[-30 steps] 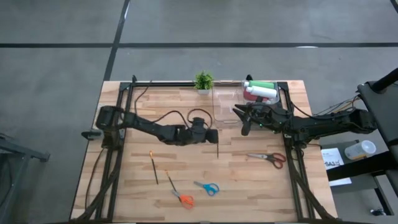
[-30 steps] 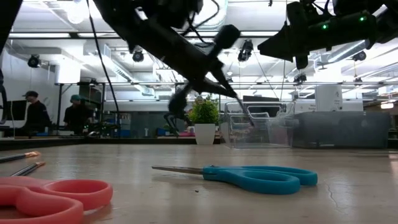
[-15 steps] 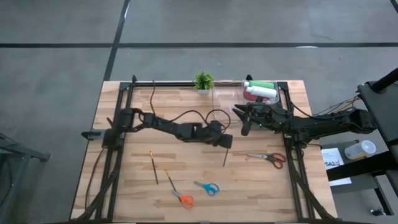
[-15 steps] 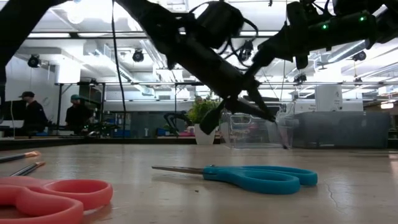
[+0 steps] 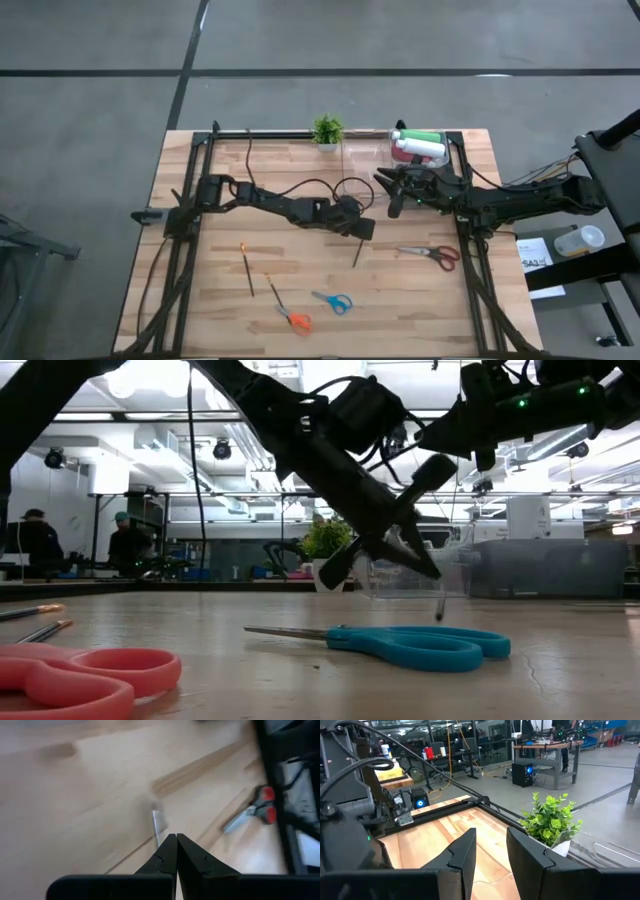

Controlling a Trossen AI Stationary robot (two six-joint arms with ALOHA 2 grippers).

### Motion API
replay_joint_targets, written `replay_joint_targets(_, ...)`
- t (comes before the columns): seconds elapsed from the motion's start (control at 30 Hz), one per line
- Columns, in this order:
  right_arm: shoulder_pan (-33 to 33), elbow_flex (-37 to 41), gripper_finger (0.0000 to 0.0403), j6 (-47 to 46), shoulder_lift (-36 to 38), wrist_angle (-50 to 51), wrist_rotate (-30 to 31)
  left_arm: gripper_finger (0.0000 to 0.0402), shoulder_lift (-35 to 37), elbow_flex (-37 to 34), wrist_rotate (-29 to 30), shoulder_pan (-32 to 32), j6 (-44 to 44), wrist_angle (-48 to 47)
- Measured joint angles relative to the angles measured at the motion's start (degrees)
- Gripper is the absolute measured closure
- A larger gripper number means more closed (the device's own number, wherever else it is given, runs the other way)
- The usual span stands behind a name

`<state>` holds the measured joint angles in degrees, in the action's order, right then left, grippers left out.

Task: Pick & Place Paint Supplies
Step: Put the silver paintbrush into the black bin

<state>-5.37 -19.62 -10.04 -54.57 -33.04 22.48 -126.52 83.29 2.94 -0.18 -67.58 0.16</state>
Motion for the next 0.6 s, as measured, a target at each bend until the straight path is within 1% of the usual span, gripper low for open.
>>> replay_joint_targets(0.23,-0.02,0.0,0.0296,0.0,0.0,-0.02,0.0,0.0396,-0.09,-0.04,0.68,0.01,-4.09,-3.58)
replay_joint_targets(0.6,-0.01,0.0,0.0296,0.0,0.02,0.0,0.0,0.0395,-0.2,-0.04,0.9,0.2,-3.87,-3.44)
